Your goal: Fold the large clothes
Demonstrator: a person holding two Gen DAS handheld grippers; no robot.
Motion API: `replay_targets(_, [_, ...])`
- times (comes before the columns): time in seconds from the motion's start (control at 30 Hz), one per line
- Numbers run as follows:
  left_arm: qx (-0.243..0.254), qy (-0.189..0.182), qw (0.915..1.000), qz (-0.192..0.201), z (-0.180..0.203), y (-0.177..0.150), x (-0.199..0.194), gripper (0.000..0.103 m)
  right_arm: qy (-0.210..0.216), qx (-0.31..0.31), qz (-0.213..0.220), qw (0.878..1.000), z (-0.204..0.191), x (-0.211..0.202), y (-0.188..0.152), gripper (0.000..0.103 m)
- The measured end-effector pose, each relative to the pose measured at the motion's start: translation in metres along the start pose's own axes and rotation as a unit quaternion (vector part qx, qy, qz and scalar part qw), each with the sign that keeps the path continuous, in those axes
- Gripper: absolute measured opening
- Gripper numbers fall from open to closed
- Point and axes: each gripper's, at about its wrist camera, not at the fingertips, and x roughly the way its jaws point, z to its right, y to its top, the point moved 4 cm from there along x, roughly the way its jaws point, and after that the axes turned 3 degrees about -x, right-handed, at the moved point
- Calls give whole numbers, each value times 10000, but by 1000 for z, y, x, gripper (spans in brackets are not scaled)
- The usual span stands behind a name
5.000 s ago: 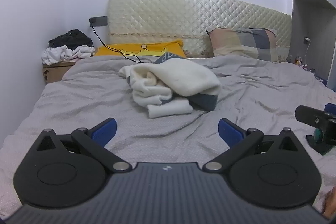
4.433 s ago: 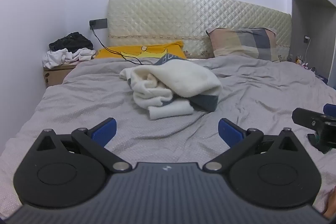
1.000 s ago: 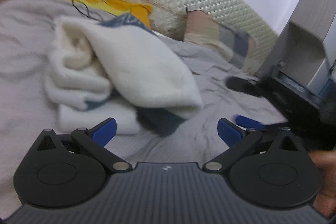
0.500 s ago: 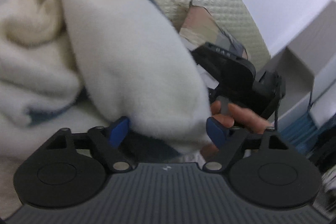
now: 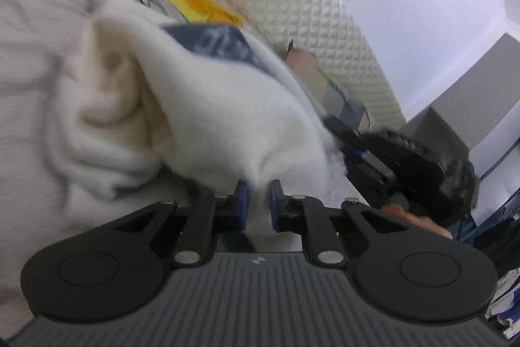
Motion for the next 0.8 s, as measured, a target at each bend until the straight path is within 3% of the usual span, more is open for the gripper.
replay_targets(0.23, [584,26,9956,728,37,11,-115,13,-109,-326,398,9986,-64,-90,-14,9])
replay_targets(0.47, [750,-430,9879,1287,72,8,-240,13,-171,-343,1088,9933,-105,-197,-39,9])
replay_targets(0.6, [884,-664,9831,1459,90,-4,-273,13,-344,-338,1258,9909,-113,-233,-60,10])
replay_targets(0.8, [934,-543,9868,1206,78,-31,-237,14,-847,-118,1256,9884,-84,-232,-89,10])
